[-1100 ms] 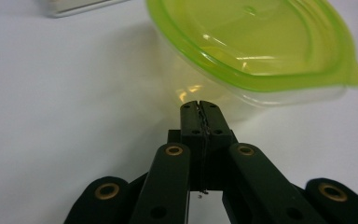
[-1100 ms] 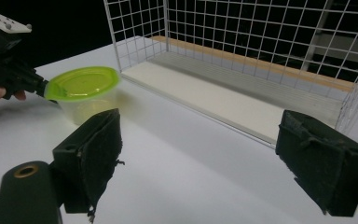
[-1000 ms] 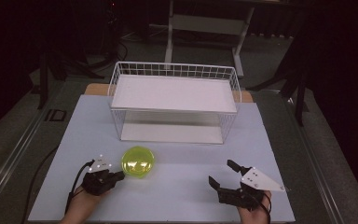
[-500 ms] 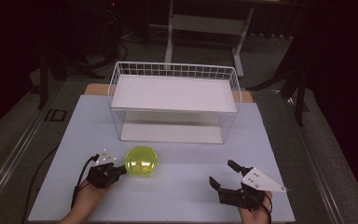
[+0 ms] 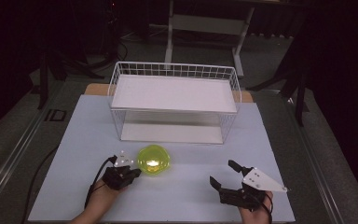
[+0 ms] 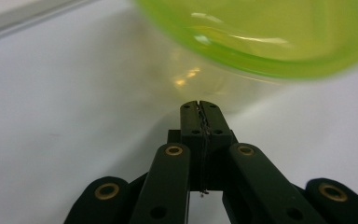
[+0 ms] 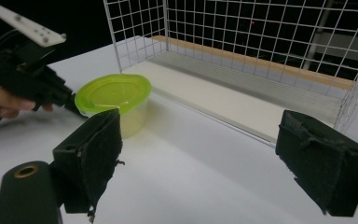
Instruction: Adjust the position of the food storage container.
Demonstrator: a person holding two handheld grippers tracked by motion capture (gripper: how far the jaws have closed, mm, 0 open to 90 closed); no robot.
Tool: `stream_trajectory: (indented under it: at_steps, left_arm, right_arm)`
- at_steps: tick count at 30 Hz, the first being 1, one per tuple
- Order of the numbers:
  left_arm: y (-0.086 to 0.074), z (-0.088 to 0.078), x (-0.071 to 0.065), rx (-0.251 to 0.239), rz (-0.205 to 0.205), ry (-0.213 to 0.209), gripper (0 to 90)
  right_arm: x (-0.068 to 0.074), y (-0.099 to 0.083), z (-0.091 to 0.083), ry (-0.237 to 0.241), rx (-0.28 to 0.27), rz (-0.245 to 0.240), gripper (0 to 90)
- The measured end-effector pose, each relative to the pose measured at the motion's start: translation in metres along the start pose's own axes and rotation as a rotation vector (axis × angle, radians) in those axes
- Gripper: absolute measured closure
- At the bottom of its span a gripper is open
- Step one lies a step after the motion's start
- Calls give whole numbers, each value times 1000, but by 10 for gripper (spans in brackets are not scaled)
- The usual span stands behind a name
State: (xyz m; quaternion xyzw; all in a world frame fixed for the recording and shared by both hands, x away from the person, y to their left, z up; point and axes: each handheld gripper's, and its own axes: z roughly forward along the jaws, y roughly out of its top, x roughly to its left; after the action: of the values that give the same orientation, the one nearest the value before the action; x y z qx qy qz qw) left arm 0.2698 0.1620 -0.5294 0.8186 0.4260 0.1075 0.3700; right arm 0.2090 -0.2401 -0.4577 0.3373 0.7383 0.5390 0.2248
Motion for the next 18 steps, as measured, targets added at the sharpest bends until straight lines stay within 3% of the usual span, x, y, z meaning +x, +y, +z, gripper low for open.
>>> stream_trajectory:
  at_steps: [2, 5, 10, 18]
  left_arm:
    - [2, 0, 4, -8, -1, 9, 900]
    - [10, 4, 14, -46, 29, 17, 900]
    - [21, 14, 24, -78, 39, -9, 900]
    - [15, 15, 9, -50, 47, -76, 900]
  right_arm:
    - [0, 0, 0, 0, -1, -1, 144]
    - [0, 0, 0, 1, -1, 3, 144]
    - [0, -1, 0, 2, 2, 5, 144]
    - [-2, -2, 1, 4, 5, 12, 144]
